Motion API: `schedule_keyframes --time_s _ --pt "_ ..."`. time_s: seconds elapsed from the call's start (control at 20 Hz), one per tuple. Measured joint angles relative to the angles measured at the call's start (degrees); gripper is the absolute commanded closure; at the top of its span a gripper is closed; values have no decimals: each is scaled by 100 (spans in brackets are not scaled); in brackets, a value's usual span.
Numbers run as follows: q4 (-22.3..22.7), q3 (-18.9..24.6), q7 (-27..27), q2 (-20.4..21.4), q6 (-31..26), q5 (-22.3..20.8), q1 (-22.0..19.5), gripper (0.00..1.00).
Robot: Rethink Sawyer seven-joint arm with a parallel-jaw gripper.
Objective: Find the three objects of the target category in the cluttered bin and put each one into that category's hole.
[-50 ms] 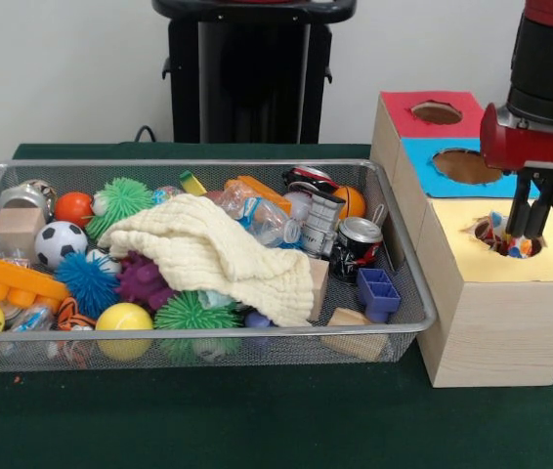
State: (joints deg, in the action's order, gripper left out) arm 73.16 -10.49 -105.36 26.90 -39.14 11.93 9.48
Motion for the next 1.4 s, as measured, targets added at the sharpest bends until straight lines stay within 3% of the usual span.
schedule_keyframes --time_s 1.4 --pt "159 150 0 -132 1 26 -124 100"
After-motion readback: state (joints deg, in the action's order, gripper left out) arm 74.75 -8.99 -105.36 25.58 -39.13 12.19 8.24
